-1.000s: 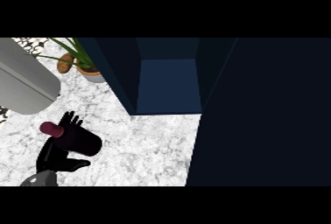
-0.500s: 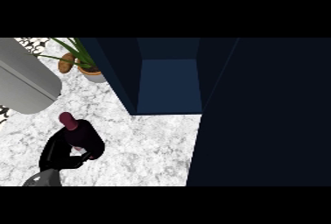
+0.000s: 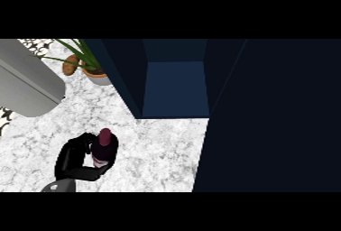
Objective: Pick up the wine, place it into the cabinet and close the cabinet
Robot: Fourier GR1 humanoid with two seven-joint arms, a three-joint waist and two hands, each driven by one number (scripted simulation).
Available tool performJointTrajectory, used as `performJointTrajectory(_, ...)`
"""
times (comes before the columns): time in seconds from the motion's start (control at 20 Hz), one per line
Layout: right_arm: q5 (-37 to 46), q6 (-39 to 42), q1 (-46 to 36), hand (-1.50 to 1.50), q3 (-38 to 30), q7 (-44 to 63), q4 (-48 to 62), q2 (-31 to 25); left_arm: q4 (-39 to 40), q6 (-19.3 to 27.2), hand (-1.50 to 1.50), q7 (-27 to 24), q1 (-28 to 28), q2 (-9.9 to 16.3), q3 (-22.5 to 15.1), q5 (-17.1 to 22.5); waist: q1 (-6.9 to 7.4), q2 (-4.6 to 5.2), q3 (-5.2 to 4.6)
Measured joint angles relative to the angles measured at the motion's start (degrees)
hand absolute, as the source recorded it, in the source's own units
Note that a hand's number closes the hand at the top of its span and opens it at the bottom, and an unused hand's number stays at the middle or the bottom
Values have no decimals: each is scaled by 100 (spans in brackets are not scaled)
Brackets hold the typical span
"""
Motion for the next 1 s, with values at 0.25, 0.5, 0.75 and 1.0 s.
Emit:
performJointTrajectory(0.25,-18,-72,72,-150,-1,-150,-10,-59,-506,-1,150,51,312,-178,-286,-72,8,-2,-2)
performJointTrajectory(0.5,-73,-53,151,-150,-141,-297,2,-171,-1237,-204,150,556,529,-423,-614,32,23,7,-10)
performJointTrajectory(0.75,-76,-115,189,-150,-76,-264,-28,-249,-2273,-199,150,1132,926,-612,-912,184,23,-3,-15)
performJointTrajectory(1.0,-122,-95,313,-150,-136,-489,-1,-307,-3275,176,150,1694,1317,-760,-1606,380,30,9,-15)
